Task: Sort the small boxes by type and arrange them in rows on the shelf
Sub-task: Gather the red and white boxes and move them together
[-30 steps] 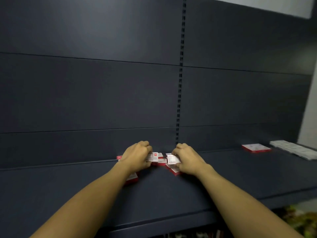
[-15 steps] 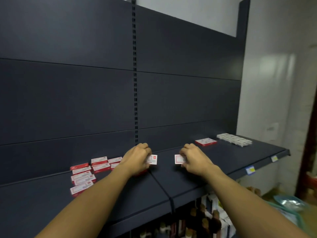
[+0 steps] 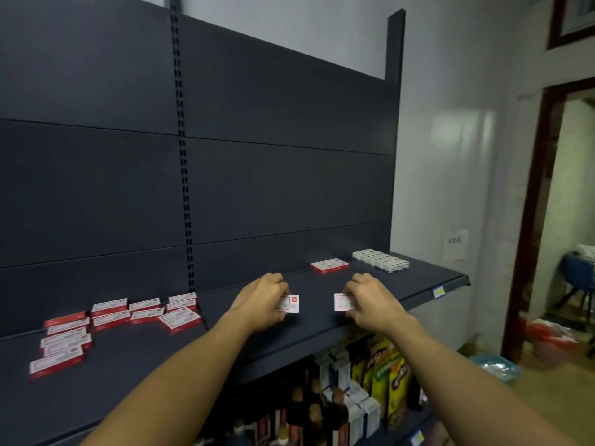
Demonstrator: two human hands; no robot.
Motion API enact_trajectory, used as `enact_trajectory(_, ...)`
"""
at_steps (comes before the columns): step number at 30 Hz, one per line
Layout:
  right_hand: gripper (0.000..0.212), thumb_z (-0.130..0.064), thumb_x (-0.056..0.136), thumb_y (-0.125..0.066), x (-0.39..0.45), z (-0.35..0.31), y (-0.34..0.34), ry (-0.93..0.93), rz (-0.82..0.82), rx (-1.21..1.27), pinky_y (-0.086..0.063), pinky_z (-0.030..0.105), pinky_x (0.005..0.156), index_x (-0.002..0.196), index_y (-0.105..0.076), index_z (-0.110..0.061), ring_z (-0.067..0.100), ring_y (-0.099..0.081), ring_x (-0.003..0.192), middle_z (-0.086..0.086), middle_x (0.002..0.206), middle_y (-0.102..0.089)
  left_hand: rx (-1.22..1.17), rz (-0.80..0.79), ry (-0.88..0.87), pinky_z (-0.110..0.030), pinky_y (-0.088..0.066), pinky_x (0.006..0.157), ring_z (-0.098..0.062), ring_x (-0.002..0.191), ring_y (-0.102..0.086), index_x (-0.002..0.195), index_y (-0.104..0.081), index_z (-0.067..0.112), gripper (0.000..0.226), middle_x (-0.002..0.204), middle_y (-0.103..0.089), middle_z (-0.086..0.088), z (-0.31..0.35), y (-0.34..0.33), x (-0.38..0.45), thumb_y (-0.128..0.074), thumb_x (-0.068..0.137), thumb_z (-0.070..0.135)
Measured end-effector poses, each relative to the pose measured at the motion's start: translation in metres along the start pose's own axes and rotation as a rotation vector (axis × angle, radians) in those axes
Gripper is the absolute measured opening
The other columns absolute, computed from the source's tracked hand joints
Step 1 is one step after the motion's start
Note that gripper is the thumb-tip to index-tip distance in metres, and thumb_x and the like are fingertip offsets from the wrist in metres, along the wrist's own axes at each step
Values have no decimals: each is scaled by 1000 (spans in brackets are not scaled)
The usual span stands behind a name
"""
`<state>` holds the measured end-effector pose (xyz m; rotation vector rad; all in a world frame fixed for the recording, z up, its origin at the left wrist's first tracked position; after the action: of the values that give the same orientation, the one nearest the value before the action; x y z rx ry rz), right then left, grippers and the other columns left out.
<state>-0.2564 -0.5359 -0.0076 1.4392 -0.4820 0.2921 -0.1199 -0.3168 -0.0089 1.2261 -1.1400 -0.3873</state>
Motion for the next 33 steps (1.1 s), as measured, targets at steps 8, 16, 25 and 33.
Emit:
enact_trajectory(8, 35, -29, 82, -72, -33, 75, 7, -17, 2, -51, -44, 32, 94, 113, -63, -18, 21, -51, 107, -1, 114, -56, 2, 12, 9, -32, -49, 83, -16, 106, -52, 112, -63, 19, 32, 111, -52, 5, 62, -19, 41, -67, 83, 30)
enact_trajectory(16, 36, -27, 82, -72, -40, 127, -2, -45, 4, -26, -44, 32, 96, 115, -64, -18, 21, -50, 109, 0, 114, -56, 9, -14, 11, -32, -48, 83, -17, 105, -52, 109, -62, 19, 27, 109, -51, 4, 104, -45, 72, -67, 84, 28)
enact_trajectory(25, 37, -31, 80, -74, 6, 175, -28, -83, 27, 13, -45, 34, 96, 113, -64, -17, 23, -52, 110, 1, 113, -56, 8, -6, 21, -34, -51, 83, -17, 106, -54, 110, -64, 19, 29, 114, -52, 5, 101, -72, 144, -67, 83, 30)
enact_trajectory(33, 37, -32, 81, -74, 88, 215, -56, -35, 34, -2, -45, 34, 94, 115, -65, -18, 23, -51, 109, 2, 115, -57, 21, -8, 42, -28, -46, 77, -16, 108, -52, 119, -63, 18, 36, 113, -52, 4, 68, -103, 217, -66, 85, 31)
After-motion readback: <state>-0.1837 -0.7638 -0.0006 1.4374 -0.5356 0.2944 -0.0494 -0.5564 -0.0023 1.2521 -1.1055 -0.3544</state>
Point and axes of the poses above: each hand's wrist, its own x-axis towards the middle knuckle, its own y-axis out of the back of the hand, z = x × y, the point moved 1 cm from there along x, towards the middle knuckle
